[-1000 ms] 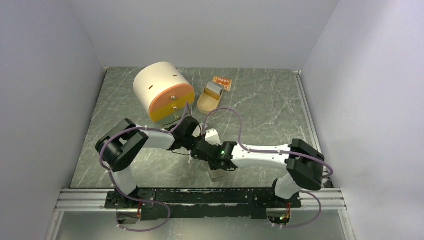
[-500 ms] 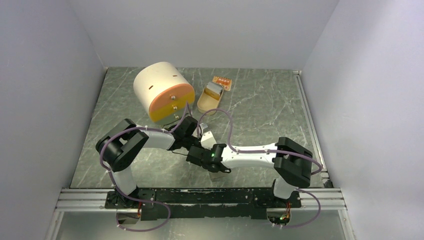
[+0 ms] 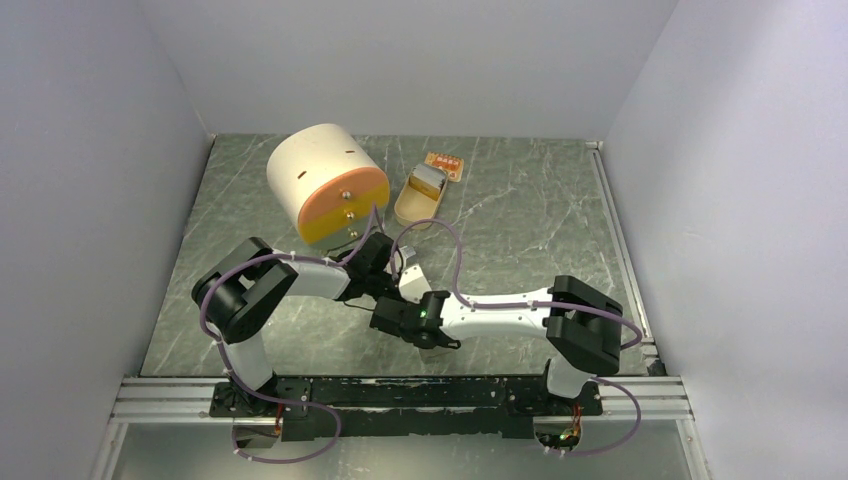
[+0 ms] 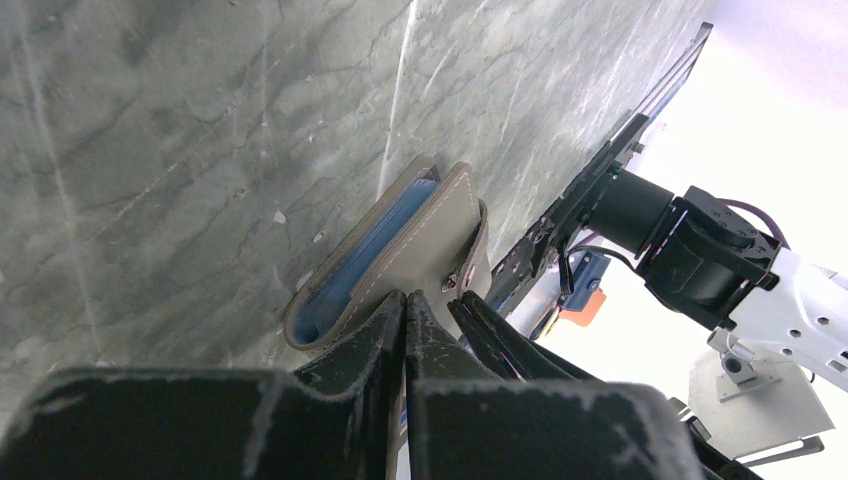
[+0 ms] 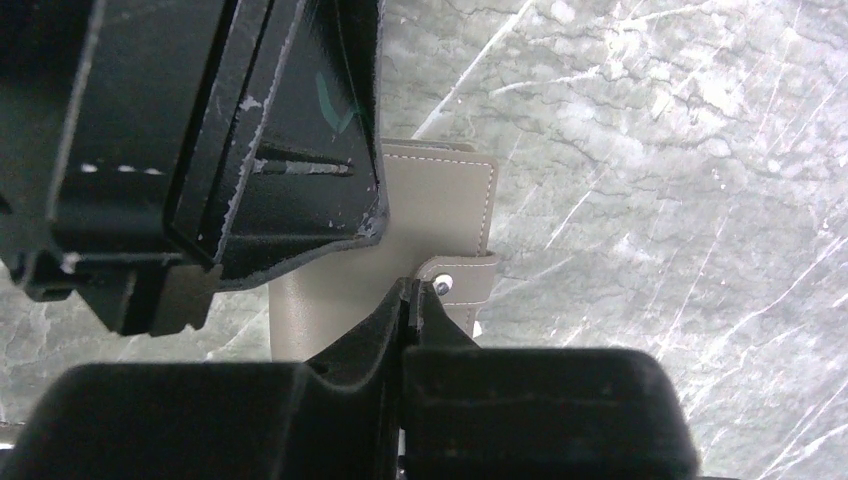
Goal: Put the credit cards into the card holder
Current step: Close the card holder at the center of the board.
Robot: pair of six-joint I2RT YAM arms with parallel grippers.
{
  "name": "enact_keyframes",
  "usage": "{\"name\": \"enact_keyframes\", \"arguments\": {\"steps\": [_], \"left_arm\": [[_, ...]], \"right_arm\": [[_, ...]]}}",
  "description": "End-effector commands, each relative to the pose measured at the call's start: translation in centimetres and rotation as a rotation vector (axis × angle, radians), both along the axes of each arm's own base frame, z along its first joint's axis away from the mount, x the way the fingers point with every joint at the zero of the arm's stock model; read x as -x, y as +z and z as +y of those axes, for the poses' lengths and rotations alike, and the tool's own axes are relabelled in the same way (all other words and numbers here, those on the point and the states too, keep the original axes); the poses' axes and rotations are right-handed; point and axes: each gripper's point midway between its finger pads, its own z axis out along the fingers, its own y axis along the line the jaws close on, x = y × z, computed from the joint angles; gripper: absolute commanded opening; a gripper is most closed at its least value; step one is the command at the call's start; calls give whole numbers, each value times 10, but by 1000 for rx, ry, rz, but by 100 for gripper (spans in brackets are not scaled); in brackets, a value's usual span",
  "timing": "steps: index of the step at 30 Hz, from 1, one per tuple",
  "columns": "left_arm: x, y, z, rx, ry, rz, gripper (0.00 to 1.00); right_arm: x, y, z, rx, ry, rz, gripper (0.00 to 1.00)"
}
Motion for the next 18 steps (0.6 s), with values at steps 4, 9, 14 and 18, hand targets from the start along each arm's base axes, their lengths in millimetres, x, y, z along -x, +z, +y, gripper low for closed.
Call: {"name": "enact_keyframes", "arguments": {"steps": [4,9,14,18], "left_arm": [[1,-26,11,-82,24,1,9],[1,-25,11,-82,25,-3,9],[1,-25,11,-82,24,-3,9],[1,-26,11,-82,23,-4,9]], "right_arm": [[4,6,8,-58,15,-2,0],[9,-3,3,-67,15,17,0],[11,-7,5,-75,16,29,0],[13,-7,9,-101,23,40,0]]}}
